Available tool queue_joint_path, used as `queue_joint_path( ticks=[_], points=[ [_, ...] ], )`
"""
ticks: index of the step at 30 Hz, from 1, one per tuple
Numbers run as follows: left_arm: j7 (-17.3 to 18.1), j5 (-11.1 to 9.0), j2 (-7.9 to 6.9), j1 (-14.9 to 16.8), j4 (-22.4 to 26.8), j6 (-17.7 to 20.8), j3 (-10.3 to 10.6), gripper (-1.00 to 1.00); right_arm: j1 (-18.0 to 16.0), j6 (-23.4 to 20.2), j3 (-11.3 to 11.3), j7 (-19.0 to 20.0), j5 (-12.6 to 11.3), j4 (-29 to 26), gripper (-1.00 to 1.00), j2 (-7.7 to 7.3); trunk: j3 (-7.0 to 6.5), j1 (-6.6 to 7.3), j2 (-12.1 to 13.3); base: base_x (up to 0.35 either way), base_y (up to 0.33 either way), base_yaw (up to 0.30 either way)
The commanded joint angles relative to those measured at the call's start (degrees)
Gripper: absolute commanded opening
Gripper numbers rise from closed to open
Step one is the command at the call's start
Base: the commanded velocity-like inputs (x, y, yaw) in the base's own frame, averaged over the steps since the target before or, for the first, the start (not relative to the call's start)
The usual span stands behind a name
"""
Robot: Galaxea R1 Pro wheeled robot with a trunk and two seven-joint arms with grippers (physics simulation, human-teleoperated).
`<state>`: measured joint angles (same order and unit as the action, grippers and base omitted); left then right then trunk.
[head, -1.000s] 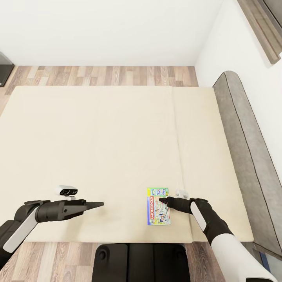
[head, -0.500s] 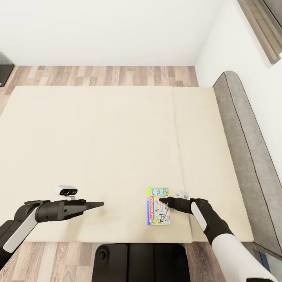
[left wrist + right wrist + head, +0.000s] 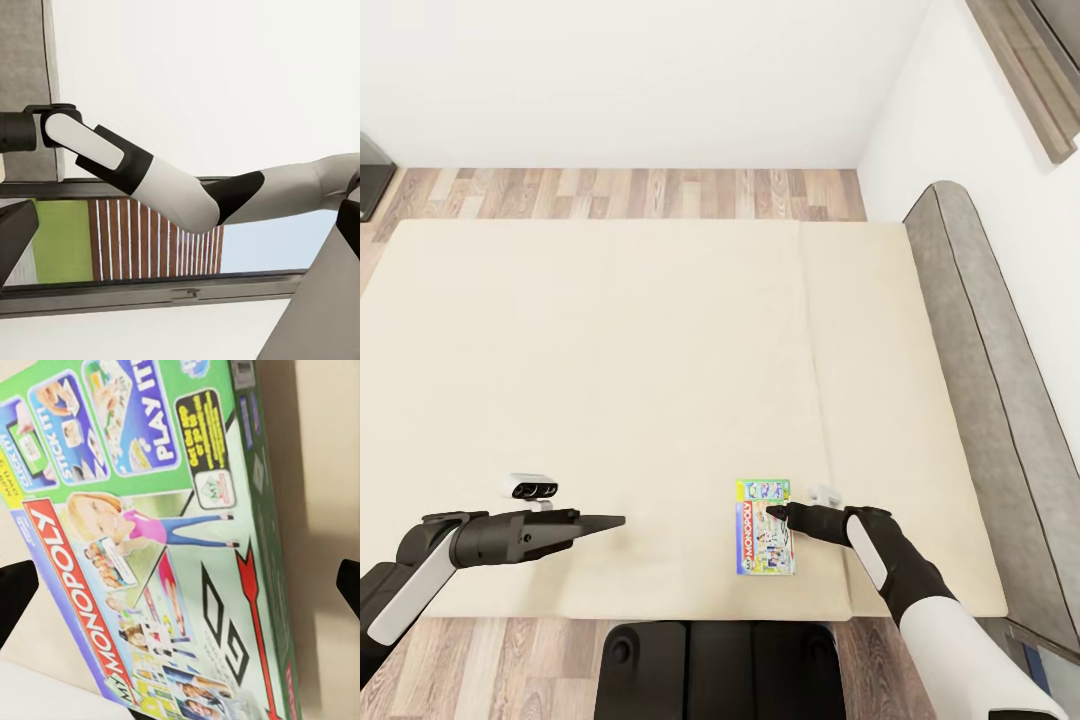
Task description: Put all the toys in the child's room - the three board games (two on the bed and one on the table), the two jigsaw puzzles on the table, and the tennis ball on the table - inside the toy box on the table in the child's room.
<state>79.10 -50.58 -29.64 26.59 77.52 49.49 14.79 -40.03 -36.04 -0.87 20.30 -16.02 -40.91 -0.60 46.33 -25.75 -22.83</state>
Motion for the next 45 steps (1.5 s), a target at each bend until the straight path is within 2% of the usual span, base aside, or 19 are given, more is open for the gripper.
queue_joint_path(
  ticks=[1, 45],
  points=[
    [0.00, -0.39, -0.07, 0.04, 0.00, 0.60, 0.16, 1.00, -0.02, -0.35, -0.09, 0.09, -0.15, -0.05, 1.00, 0.02, 0.06, -0.03, -0.09, 0.000, 0.005, 0.000],
    [0.00, -0.71, -0.12, 0.04, 0.00, 0.52, 0.16, 1.00, -0.03, -0.37, -0.18, 0.10, -0.15, -0.14, 1.00, 0.15, 0.06, -0.03, -0.09, 0.000, 0.063, 0.000]
  ],
)
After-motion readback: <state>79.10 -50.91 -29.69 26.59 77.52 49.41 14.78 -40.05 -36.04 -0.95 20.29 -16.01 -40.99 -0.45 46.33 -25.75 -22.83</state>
